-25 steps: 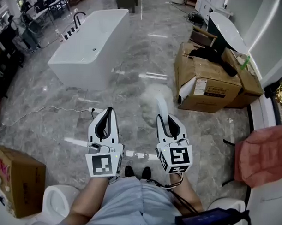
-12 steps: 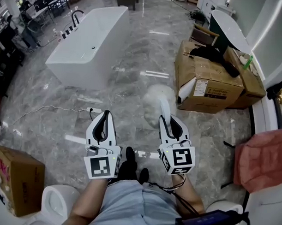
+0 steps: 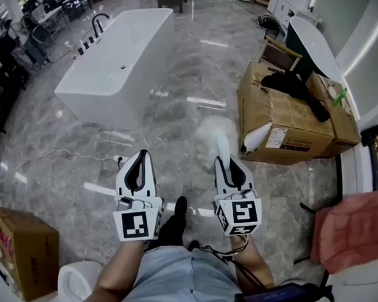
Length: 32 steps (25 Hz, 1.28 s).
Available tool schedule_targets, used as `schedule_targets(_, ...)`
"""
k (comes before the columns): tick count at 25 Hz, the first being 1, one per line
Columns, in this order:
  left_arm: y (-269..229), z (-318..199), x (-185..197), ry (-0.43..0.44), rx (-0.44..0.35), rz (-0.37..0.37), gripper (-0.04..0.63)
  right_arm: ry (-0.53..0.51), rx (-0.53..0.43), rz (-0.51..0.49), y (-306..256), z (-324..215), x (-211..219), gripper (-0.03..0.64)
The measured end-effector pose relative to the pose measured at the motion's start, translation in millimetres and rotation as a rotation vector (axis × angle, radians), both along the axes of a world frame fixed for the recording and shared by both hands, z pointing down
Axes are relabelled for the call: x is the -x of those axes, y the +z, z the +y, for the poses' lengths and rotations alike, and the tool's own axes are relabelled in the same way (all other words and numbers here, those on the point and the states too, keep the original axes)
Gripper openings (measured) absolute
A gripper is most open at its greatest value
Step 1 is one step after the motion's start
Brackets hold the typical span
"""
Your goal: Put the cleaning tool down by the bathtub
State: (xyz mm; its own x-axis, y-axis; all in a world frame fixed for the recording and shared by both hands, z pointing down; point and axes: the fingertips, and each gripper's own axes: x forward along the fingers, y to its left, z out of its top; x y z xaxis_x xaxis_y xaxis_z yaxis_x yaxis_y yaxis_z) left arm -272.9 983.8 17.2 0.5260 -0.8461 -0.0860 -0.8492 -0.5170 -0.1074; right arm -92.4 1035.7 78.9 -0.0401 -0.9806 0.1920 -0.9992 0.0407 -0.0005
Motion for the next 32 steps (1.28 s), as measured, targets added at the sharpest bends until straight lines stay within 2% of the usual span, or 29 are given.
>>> schedule_targets(4,-6.7,-70.5,-6.0,0.013,-0.001,0.007,0.018,0.010,0.006,-0.001,-4.3,-67.5,-3.8,0.095)
schedule_targets(7,-16.1,-119.2,-13.2,0.017,-0.002,0.043,0.018,0.015,-0.001,0.004,-10.1,-114.5,-8.3,0.095)
schedule_targets(10,-25.1,-162.2,-18.5,0.028,-0.026,0.029,0.018,0.026,-0.024,0.013,-21.0,-156.5,-14.1,0.095)
schedule_targets(13,-34.6,-192.8,-23.9,0.039,-0.041,0.061,0.018,0.031,-0.048,0.022,-31.4,-187.1,-17.9,0.095)
schedule_targets(19,-27.6,-238.6,-38.6,0.059,-0.054,0.031,0.018,0.047,-0.064,0.029,-34.5,-229.7,-31.8,0.095)
schedule_targets(26,-6.2,-294.6,-74.8,0.069,-0.018,0.011,0.018,0.067,-0.039,0.015,-16.7,-283.7,-70.4,0.095)
schedule_targets(32,6.7,-369.0,-118.6,0.046,0.006,-0.010,0.018,0.066,-0.022,0.002,-3.4,-358.2,-121.8,0.095)
